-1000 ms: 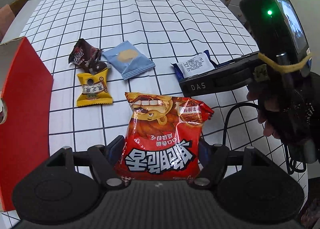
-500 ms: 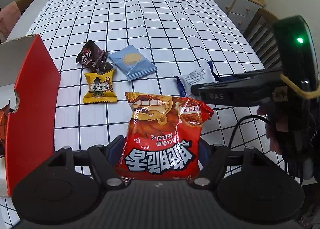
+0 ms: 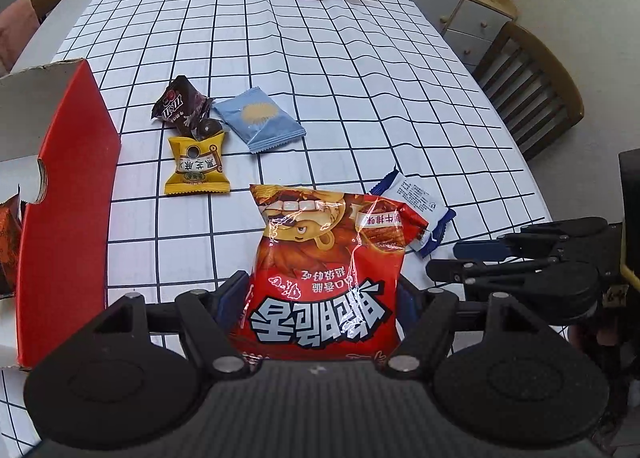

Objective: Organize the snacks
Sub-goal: 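Grasp the red chip bag with the left gripper while the right grasps the white-blue packet, then carry the red bag and white-blue packet over into the shoebox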

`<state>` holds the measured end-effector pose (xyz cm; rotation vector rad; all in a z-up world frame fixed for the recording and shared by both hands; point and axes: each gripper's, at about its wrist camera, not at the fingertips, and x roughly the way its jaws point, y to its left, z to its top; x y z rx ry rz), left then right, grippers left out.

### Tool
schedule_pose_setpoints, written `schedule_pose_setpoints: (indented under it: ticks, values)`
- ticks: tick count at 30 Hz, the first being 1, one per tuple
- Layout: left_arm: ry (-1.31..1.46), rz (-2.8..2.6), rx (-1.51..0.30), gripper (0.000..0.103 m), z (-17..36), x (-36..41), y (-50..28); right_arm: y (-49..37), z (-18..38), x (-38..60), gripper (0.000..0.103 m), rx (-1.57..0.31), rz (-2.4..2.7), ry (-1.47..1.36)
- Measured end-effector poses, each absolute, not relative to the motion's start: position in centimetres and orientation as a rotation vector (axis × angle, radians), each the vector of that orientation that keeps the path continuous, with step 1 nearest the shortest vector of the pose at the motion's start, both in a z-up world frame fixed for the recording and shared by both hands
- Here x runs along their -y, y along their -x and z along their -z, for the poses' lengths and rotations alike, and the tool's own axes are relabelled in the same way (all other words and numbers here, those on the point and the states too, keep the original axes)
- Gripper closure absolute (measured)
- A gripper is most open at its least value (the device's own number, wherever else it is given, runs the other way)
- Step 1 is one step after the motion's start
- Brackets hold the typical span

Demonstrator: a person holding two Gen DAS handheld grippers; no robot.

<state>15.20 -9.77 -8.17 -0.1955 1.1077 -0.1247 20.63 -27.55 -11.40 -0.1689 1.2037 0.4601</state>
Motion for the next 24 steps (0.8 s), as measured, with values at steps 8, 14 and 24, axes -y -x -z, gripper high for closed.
schedule_pose_setpoints:
  ticks: [8,14,24]
  values:
    - [0.209,0.128,-1.095,0.03,7.7,9.8,-14.8,-23.2,10.7,25.7,0.025,-1.122,-0.522,0.275]
    - [0.219,0.121,-1.087,0.03,7.4,9.9,-14.4,-24.4,12.8,23.6,0.028,-1.137,-0.559,0.383]
    - [0.233,0.105,-1.083,0.03,7.2,9.7,-14.2,-25.0,13.3,23.5,0.05,-1.147,-0.577,0.385]
